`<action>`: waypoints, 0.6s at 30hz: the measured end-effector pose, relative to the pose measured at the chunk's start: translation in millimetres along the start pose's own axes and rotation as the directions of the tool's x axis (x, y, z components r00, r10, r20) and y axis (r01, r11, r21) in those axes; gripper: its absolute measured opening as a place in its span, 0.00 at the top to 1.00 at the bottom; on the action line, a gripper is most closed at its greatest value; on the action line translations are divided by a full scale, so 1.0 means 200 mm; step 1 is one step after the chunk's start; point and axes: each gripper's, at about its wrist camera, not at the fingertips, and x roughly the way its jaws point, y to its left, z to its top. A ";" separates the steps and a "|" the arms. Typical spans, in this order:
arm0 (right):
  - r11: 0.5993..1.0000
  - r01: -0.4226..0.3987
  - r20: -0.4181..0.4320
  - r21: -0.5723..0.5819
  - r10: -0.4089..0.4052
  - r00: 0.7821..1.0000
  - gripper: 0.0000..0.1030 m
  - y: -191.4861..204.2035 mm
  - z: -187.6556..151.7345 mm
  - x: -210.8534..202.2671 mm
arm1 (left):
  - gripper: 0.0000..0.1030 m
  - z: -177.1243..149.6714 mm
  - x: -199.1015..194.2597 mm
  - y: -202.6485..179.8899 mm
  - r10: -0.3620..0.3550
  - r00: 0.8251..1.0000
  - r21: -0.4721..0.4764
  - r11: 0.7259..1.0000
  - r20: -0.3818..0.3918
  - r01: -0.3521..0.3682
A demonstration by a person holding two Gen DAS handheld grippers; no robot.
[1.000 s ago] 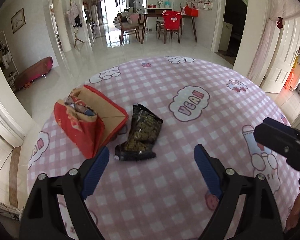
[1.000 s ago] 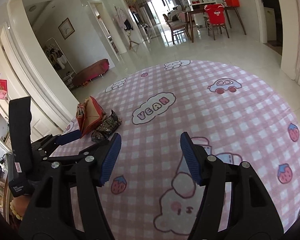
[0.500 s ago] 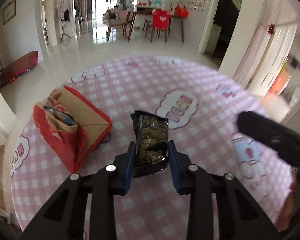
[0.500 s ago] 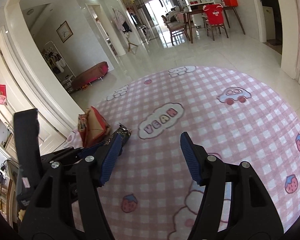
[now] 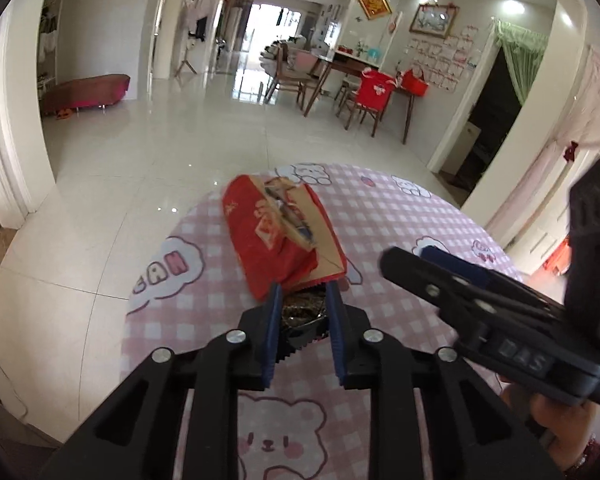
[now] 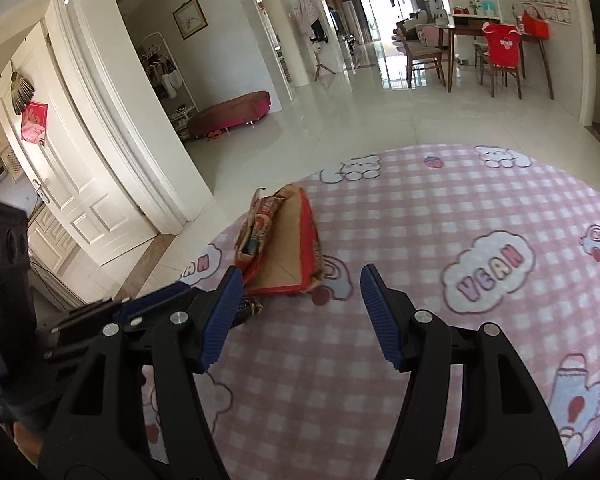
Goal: Collect trash
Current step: 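Grasp the red paper bag with the right tool while the left tool holds the black bag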
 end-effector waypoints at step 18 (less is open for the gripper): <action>1.000 -0.007 -0.004 -0.010 0.007 1.000 0.41 0.09 0.01 0.11 | 0.74 -0.06 -0.04 0.10 -0.018 0.999 -0.062 0.998 -0.038 0.015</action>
